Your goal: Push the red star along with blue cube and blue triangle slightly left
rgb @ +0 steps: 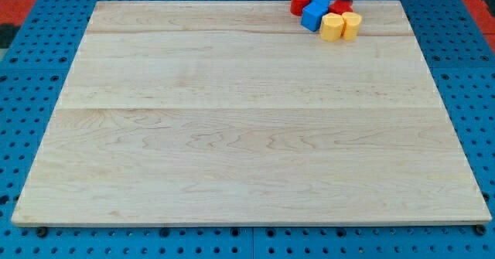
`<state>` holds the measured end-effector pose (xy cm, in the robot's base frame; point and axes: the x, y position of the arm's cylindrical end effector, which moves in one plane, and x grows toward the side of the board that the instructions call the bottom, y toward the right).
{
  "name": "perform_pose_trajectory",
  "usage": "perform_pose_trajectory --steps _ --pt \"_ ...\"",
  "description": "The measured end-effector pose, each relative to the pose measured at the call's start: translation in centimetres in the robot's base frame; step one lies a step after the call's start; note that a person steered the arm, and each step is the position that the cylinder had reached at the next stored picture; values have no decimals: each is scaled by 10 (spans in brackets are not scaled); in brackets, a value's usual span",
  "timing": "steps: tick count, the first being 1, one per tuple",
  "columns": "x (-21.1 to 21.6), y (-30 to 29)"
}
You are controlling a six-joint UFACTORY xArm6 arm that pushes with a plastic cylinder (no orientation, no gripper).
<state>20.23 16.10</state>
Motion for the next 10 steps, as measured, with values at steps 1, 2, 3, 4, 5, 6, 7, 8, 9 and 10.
perform_pose_trajectory --steps 1,2,3,4,5,6,7,8,9,10 --pt "15 -26" --pt "19 -14" --pt "13 36" --pt "14 77" --pt "26 75" --pt "51 69" --pt "56 40" --pt "58 -23" --pt "62 -89" --pt "70 -72"
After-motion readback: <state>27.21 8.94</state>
